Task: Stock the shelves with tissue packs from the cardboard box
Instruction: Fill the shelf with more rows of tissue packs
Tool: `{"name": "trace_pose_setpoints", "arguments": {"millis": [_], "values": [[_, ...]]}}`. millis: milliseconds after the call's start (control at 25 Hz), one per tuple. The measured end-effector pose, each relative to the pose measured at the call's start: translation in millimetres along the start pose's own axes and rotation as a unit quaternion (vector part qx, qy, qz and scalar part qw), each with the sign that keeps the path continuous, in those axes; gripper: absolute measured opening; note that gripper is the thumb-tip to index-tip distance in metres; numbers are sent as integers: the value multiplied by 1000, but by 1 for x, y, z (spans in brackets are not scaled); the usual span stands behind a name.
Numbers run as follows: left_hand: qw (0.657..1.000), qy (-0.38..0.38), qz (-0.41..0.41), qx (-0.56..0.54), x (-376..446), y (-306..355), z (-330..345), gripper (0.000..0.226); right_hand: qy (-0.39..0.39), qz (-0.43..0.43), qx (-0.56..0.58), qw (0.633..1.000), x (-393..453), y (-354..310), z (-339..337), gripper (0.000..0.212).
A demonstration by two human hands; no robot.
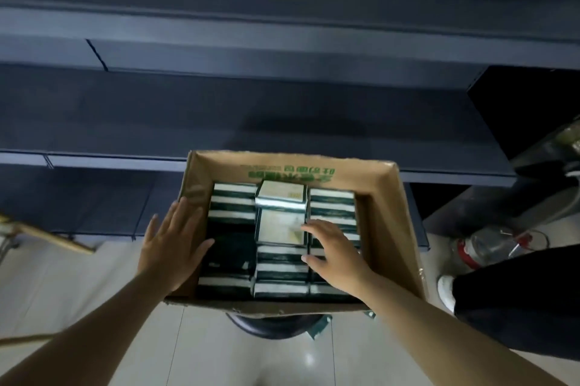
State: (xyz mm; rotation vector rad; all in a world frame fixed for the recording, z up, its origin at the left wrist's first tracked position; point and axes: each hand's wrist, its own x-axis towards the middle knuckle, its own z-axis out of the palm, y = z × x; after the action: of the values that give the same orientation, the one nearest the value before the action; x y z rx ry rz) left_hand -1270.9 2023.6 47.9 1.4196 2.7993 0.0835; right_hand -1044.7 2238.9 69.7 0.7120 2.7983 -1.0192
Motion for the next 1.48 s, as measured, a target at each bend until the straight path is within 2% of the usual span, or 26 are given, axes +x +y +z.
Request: {"name": "trace_pose_setpoints", "arguments": {"millis": [120,240,560,720,840,920,1000,1120,1200,1320,1480], "values": [[1000,16,-17,-18,5,-3,18,79,-34,21,20,999,26,12,24,54],[999,29,-24,-14,3,-4,28,78,-61,35,-12,997,48,24,38,60],[999,46,-24,2,5,-4,34,70,-44,9,-104,994,80,26,44,71],[999,34,-28,4,4,-3,32,74,-66,-3,-13,998,81,23,25,55],[999,30,-29,3,4,-3,31,74,-114,46,93,988,74,19,10,42],[999,31,-30,-2,5,-3,31,73,-70,60,104,990,75,19,9,41],[999,33,-31,-2,6,-2,30,74,10,31,73,997,77,18,13,40],[999,35,-29,6,6,-2,28,74,78,0,76,994,77,15,26,36],[999,29,-31,8,5,-2,28,74,89,13,118,989,73,15,32,39],[999,23,-34,14,4,-1,28,74,48,30,120,991,67,15,36,55],[999,2,-31,20,5,-3,26,77,90,21,108,990,68,11,29,47]]}}
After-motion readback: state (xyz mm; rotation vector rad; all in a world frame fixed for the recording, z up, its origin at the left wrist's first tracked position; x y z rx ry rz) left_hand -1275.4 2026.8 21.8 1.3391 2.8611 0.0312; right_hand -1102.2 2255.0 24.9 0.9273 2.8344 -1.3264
